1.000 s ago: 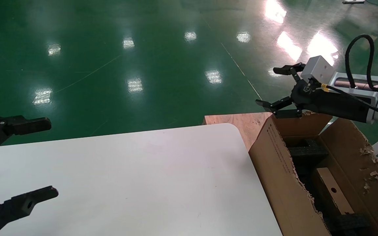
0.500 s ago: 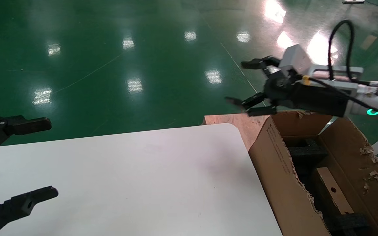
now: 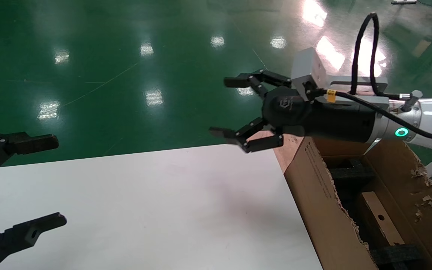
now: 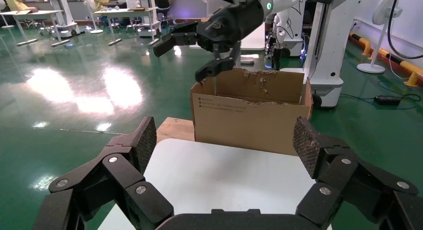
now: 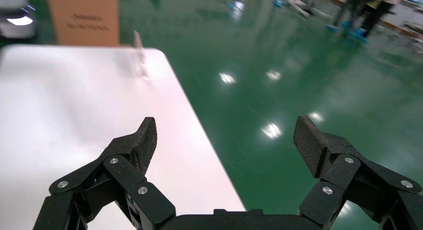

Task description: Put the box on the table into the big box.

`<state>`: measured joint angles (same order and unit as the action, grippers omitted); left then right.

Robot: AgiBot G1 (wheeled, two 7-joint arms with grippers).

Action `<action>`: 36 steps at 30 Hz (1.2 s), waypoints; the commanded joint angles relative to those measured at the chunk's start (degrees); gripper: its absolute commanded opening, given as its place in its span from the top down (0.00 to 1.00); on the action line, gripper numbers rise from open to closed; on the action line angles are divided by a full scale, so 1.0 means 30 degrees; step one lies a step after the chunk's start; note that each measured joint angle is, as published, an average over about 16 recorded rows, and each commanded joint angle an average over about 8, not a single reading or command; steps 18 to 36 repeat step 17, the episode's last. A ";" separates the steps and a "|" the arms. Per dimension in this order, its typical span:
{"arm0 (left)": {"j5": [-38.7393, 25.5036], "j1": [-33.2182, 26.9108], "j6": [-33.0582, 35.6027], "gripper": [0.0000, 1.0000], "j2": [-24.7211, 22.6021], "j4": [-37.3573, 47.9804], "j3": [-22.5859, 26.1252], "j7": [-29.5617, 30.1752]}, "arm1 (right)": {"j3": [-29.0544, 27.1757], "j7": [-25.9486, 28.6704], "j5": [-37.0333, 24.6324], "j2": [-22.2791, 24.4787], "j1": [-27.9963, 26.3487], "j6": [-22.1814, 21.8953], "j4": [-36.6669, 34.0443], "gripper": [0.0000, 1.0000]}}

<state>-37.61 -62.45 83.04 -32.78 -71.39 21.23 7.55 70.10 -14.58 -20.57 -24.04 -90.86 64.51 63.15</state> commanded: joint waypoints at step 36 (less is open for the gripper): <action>0.0001 0.0000 0.0000 0.00 0.0000 0.0000 0.0001 0.0000 | -0.8857 0.4148 -0.3488 -0.1799 0.4798 0.3470 0.1708 0.00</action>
